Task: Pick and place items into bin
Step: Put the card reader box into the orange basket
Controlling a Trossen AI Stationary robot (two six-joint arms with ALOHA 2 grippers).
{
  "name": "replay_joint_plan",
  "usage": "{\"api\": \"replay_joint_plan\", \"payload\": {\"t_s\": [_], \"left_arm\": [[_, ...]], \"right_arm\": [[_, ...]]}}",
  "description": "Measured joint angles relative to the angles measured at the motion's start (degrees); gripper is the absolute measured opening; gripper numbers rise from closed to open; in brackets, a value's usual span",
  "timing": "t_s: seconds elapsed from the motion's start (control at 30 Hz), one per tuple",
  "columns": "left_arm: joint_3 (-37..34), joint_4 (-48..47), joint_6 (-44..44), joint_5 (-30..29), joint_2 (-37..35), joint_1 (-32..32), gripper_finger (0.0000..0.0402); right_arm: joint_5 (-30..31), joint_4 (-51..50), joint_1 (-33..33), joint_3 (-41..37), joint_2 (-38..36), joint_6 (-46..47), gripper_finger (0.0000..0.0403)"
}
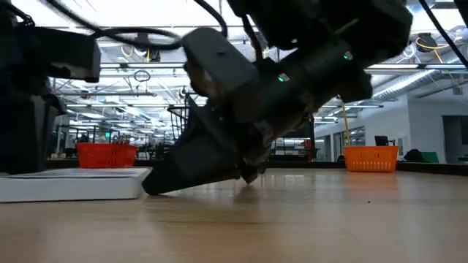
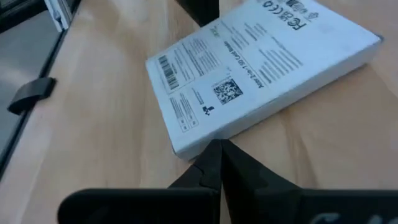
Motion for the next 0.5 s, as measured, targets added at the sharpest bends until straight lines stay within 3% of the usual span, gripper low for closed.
{"api": "replay_joint_plan", "payload": {"t_s": [0.5], "left_arm": [[-0.2,2.6,1.0,-5.43,0.01,0.17,0.0016]], "right_arm": [[1.82,-0.09,1.43,1.37,0.34,-4.3,0.0001]]}}
